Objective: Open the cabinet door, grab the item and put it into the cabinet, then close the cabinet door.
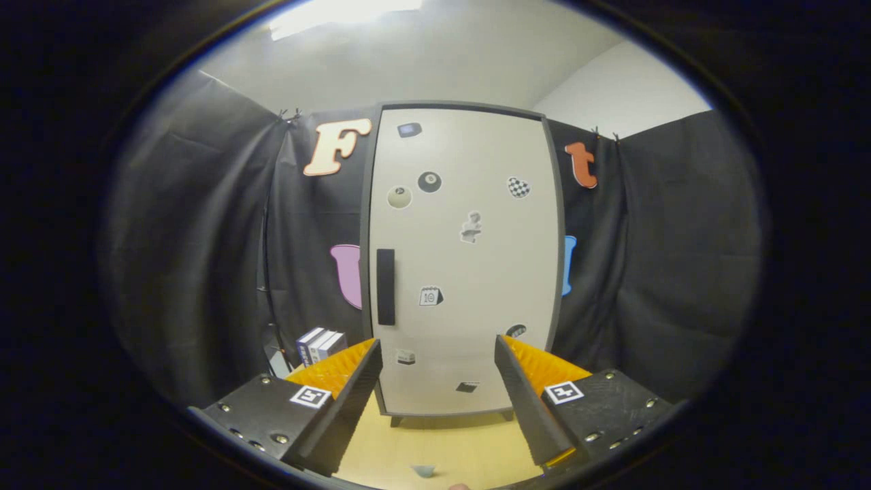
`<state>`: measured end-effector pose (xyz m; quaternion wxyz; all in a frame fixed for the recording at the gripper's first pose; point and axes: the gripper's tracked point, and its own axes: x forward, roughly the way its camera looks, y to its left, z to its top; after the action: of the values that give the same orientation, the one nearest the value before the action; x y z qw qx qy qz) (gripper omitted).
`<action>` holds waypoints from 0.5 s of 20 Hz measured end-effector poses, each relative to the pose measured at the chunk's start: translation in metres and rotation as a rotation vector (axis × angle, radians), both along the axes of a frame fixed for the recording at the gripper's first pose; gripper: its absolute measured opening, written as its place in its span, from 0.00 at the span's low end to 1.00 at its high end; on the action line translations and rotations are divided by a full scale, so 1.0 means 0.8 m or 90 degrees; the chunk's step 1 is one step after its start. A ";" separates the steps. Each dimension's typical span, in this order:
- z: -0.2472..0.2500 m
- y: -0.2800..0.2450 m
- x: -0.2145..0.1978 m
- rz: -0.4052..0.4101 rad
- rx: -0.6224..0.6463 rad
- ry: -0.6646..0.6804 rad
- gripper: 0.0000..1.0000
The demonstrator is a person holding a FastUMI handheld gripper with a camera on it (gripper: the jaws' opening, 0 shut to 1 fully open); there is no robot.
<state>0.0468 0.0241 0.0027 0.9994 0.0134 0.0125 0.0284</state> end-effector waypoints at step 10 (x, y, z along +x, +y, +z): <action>0.000 0.068 0.098 0.059 0.010 0.004 0.98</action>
<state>0.1254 0.0785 0.0030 0.9968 0.0207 0.0159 0.0751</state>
